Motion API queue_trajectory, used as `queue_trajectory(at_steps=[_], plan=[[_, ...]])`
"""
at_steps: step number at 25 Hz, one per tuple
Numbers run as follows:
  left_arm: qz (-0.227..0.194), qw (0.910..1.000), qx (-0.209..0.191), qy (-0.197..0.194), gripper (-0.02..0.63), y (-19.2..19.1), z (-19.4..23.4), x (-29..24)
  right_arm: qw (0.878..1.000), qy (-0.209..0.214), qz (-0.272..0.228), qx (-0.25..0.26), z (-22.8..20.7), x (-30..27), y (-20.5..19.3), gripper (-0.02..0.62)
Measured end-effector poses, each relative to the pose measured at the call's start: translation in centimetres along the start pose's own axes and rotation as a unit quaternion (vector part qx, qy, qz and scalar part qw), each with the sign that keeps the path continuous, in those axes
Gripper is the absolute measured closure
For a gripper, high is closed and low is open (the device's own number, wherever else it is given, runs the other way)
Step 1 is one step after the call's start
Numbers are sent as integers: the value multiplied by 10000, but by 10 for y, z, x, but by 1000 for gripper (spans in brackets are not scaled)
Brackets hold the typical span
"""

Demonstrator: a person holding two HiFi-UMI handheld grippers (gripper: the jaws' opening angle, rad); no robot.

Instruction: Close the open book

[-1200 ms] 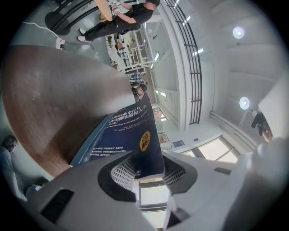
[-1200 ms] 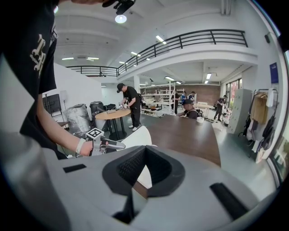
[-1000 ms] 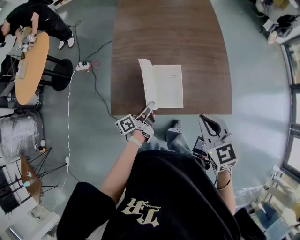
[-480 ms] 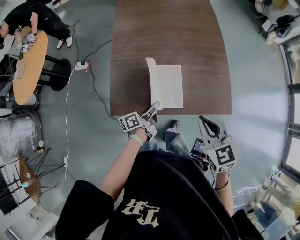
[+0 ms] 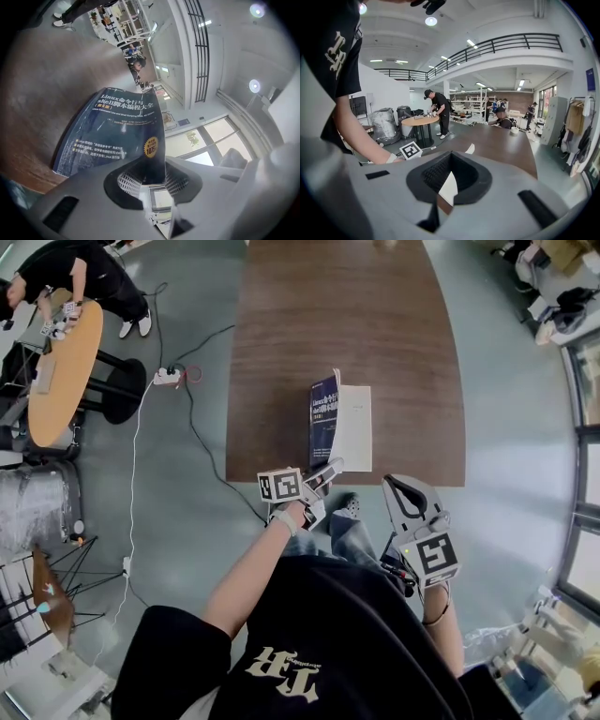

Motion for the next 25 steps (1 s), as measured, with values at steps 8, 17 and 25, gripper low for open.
queue_trajectory(at_steps=[8,17,25], plan=[[312,9994,14,158,528,-7,11,-27,9995,267,17,-141,1,-56,1,607],[437,9984,169,326,528,-14,29,-37,9916,379,958,-778,-27,-142,-71,607],[542,9970,122,535,526,-22,33,-50,9802,537,1730,-798,-43,-190,-119,607]])
Point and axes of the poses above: the fingertips, and each gripper's own axes: x backward along the fingers, z to its left, y out of its top, the point moved 5 cm from there along x, backward along the fingers, and after that the axes turned 1 degree about -y, right-handed, at the moved point
